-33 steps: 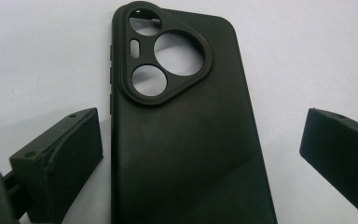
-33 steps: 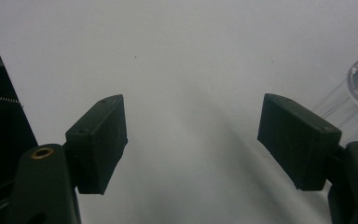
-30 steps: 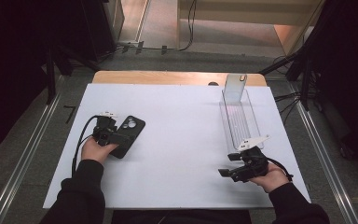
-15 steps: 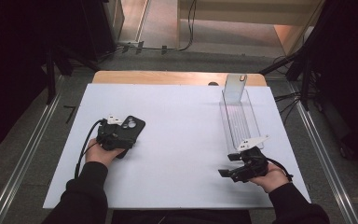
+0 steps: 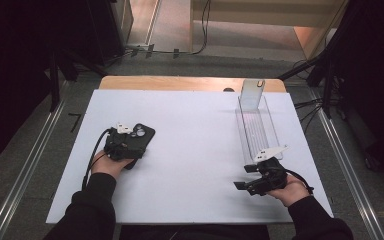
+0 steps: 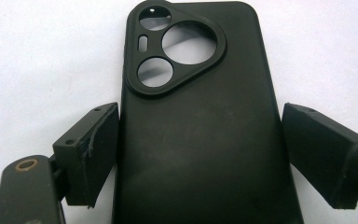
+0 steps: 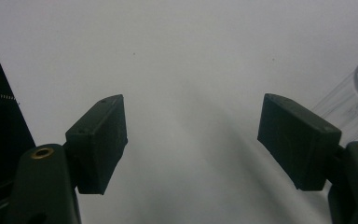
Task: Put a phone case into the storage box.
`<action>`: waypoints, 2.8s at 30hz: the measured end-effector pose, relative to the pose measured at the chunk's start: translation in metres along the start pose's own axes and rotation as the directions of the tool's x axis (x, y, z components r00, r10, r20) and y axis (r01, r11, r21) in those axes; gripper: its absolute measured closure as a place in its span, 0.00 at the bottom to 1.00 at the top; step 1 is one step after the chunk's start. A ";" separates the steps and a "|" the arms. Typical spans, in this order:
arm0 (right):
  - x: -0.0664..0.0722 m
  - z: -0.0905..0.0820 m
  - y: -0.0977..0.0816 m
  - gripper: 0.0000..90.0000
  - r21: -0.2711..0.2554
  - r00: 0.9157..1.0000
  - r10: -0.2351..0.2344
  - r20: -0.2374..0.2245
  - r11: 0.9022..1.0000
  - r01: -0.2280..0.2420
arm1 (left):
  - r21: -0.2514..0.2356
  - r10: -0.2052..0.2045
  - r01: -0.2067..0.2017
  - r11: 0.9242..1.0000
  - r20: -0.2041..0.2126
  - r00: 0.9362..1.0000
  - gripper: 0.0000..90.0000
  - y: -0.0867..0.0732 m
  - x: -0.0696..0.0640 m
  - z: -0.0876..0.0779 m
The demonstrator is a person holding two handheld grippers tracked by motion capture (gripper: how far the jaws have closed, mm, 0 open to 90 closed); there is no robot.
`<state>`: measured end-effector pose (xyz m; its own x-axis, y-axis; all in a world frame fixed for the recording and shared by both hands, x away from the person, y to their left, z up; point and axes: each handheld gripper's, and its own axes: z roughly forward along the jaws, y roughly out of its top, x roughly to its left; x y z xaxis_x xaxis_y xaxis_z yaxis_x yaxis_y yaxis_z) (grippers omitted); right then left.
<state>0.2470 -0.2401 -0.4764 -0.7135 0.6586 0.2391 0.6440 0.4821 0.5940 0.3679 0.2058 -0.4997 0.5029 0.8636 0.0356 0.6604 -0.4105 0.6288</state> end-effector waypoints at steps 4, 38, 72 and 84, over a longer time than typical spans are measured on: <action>0.000 0.000 0.000 0.24 -0.002 1.000 0.000 0.001 1.000 0.000 | 0.003 0.005 -0.005 1.000 0.010 1.000 0.17 0.001 0.001 -0.001; 0.003 -0.004 0.002 0.24 -0.055 1.000 -0.011 -0.004 0.998 0.010 | -0.018 -0.028 0.036 0.999 0.333 0.943 0.17 0.019 -0.025 -0.049; 0.029 -0.008 0.042 0.23 -0.137 0.993 0.113 -0.035 0.984 -0.116 | -0.162 -0.015 0.088 0.983 0.409 0.913 0.17 0.019 -0.093 -0.061; 0.031 -0.012 0.069 0.23 -0.192 0.984 0.166 -0.066 0.965 -0.176 | -0.246 -0.020 0.122 0.962 0.382 0.924 0.17 0.021 -0.109 -0.054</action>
<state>0.2661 -0.1928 -0.4188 -0.6134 0.6900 0.3842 0.6939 0.2386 0.6793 0.2970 0.1193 -0.4480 0.6643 0.6945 -0.2763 0.5595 -0.2170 0.7999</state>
